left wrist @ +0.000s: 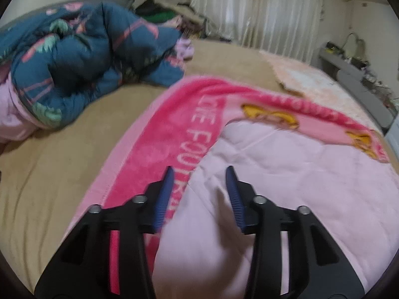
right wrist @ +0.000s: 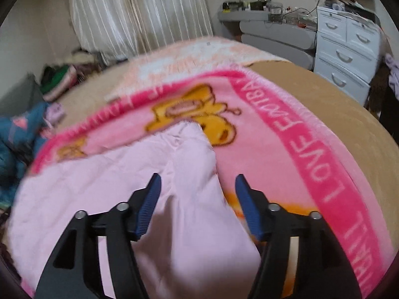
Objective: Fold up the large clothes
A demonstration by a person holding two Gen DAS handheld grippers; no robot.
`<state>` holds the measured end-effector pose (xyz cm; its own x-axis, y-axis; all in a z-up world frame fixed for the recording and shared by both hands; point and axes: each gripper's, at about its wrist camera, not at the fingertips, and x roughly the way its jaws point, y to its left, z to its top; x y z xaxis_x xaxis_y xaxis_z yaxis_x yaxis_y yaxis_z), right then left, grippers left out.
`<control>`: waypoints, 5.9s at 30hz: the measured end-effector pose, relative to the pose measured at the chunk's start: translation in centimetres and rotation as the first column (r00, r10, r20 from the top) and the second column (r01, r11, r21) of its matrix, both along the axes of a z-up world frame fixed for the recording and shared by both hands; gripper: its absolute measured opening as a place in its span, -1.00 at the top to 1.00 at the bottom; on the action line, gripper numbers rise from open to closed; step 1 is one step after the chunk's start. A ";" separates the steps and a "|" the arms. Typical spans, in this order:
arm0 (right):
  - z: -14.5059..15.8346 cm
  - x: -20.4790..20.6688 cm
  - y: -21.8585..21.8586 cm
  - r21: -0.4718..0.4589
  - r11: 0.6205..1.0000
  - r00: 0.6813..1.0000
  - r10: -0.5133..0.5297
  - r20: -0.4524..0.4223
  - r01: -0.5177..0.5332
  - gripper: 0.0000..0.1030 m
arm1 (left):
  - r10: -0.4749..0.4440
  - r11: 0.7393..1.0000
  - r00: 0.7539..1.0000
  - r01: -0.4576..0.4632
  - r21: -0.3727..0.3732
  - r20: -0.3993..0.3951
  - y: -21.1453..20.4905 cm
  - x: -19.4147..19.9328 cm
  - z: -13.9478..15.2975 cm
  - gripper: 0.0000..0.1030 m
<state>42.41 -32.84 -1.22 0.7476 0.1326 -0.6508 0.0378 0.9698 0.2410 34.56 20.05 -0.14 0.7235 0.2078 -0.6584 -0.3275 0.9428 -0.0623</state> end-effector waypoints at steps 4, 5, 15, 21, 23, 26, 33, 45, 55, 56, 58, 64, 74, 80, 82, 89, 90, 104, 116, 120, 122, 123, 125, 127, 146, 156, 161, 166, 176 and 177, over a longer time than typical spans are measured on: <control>1.6 -4.9 1.2 -0.039 0.992 0.992 0.122 0.033 -0.120 -0.45 | -0.094 0.995 0.995 0.092 0.032 0.047 -3.5 -4.0 2.3 -0.20; 1.7 -5.9 1.7 -0.065 0.988 0.990 0.141 0.030 -0.139 -0.51 | -0.119 0.993 0.992 0.119 0.016 0.044 -4.4 -4.8 2.4 -0.20; -3.3 -5.6 4.8 -0.052 0.971 0.962 0.221 -0.161 -0.232 -0.56 | -0.166 0.984 0.982 0.159 -0.078 -0.092 -8.9 -4.9 -3.6 -0.35; -5.0 -3.5 5.9 -0.067 0.976 0.963 0.192 -0.191 -0.208 -0.69 | -0.148 0.987 0.982 0.139 -0.083 -0.114 -8.4 -2.8 -4.6 -0.39; -5.2 -3.1 5.7 -0.065 0.977 0.963 0.186 -0.195 -0.202 -0.72 | -0.144 0.988 0.983 0.136 -0.075 -0.113 -8.5 -2.8 -4.4 -0.39; -5.1 -3.2 5.5 -0.063 0.978 0.962 0.181 -0.204 -0.197 -0.72 | -0.145 0.987 0.983 0.137 -0.082 -0.108 -8.5 -3.4 -4.1 -0.39; -2.7 -5.6 4.7 -0.052 0.981 0.968 0.178 -0.176 -0.189 -0.79 | -0.141 0.987 0.986 0.132 -0.094 -0.095 -8.3 -5.3 -2.3 -0.60; 2.5 -13.4 2.3 0.036 0.984 0.984 0.176 -0.009 -0.175 -0.92 | -0.152 0.983 0.987 0.146 -0.110 -0.050 -8.7 -10.5 1.7 -0.82; 3.8 -20.1 0.9 0.051 0.994 0.992 0.090 0.086 -0.095 -0.92 | -0.097 0.988 0.995 0.092 -0.122 -0.034 -7.7 -15.3 2.6 -0.82; 3.7 -20.4 0.8 0.051 0.995 0.993 0.085 0.087 -0.089 -0.92 | -0.094 0.988 0.995 0.090 -0.125 -0.033 -7.6 -15.7 2.6 -0.82; 3.4 -21.1 0.6 0.059 0.995 0.993 0.081 0.082 -0.086 -0.92 | -0.088 0.989 0.995 0.083 -0.123 -0.039 -7.5 -16.3 2.4 -0.82; 1.7 -22.2 0.3 0.081 0.995 0.997 0.062 0.043 -0.065 -0.92 | -0.073 0.993 0.993 0.063 -0.101 -0.095 -7.5 -17.3 0.5 -0.82; -1.6 -21.4 -0.1 0.118 0.993 0.999 -0.005 -0.053 0.011 -0.92 | -0.048 0.984 0.983 0.016 -0.176 -0.175 -7.1 -16.7 -3.6 -0.82; -4.2 -19.2 -0.4 0.165 0.985 0.990 -0.034 -0.139 0.057 -0.92 | -0.039 0.955 0.983 -0.015 -0.296 -0.177 -6.3 -14.9 -5.0 -0.82; -4.8 -18.4 -0.5 0.194 0.978 0.987 -0.043 -0.153 0.073 -0.92 | -0.042 0.938 0.985 -0.018 -0.345 -0.166 -6.0 -14.2 -5.2 -0.82; -6.2 -15.4 -1.0 0.339 0.933 0.981 -0.061 -0.181 0.121 -0.92 | -0.024 0.852 0.990 -0.052 -0.520 -0.138 -4.5 -11.2 -6.2 -0.82; -6.5 -14.8 -1.1 0.368 0.921 0.981 -0.061 -0.184 0.126 -0.92 | -0.016 0.847 0.991 -0.058 -0.528 -0.135 -4.3 -11.0 -6.3 -0.82; -9.3 -9.3 -1.1 0.503 0.855 0.981 -0.034 -0.191 0.127 -0.92 | 0.081 0.752 0.994 -0.112 -0.649 -0.078 -2.3 -9.7 -9.3 -0.84; -9.7 -6.9 -0.8 0.503 0.860 0.987 -0.007 -0.163 0.089 -0.92 | 0.156 0.690 0.986 -0.145 -0.709 -0.049 -1.7 -7.0 -9.7 -0.84; -9.5 -6.8 -0.4 0.480 0.875 0.991 0.001 -0.134 0.064 -0.82 | 0.161 0.758 0.986 -0.153 -0.635 -0.045 -2.3 -6.8 -8.7 -0.81; -9.2 -7.0 -0.1 0.455 0.889 0.993 0.014 -0.115 0.040 -0.65 | 0.147 0.814 0.989 -0.138 -0.563 -0.031 -3.2 -6.8 -7.7 -0.67; -8.8 -7.1 0.2 0.438 0.899 0.995 0.026 -0.101 0.021 -0.52 | 0.139 0.841 0.990 -0.131 -0.525 -0.025 -3.7 -6.6 -7.1 -0.62; -8.1 -7.3 0.7 0.395 0.918 0.996 0.040 -0.079 -0.005 -0.25 | 0.114 0.882 0.993 -0.108 -0.460 -0.013 -4.5 -6.6 -6.1 -0.37; -7.1 -7.5 1.5 0.325 0.945 0.997 0.059 -0.046 -0.041 -0.06 | 0.073 0.928 0.997 -0.067 -0.367 0.002 -5.9 -6.5 -4.8 -0.16; 0.0 -8.7 7.9 -0.237 0.935 0.944 0.299 0.139 -0.262 0.45 | -0.108 0.994 0.993 0.109 -0.007 0.050 -10.6 -6.3 1.3 0.43; 4.5 -15.5 8.7 -0.375 0.862 0.847 0.455 0.274 -0.341 0.47 | -0.179 0.984 0.976 0.176 0.036 0.123 -11.9 -11.3 5.6 0.45; 5.1 -18.4 8.1 -0.385 0.854 0.842 0.467 0.271 -0.350 0.47 | -0.200 0.980 0.972 0.196 0.043 0.121 -12.2 -14.4 5.8 0.45; 4.8 -21.5 8.2 -0.398 0.845 0.843 0.475 0.252 -0.357 0.47 | -0.214 0.976 0.971 0.209 0.058 0.104 -12.5 -17.1 5.3 0.45; 3.6 -24.7 7.1 -0.359 0.869 0.876 0.432 0.215 -0.340 0.46 | -0.223 0.972 0.972 0.216 0.096 0.068 -13.3 -20.3 3.9 0.45; 3.4 -24.9 6.9 -0.353 0.873 0.881 0.424 0.209 -0.336 0.46 | -0.221 0.972 0.973 0.215 0.096 0.063 -13.2 -20.4 3.7 0.45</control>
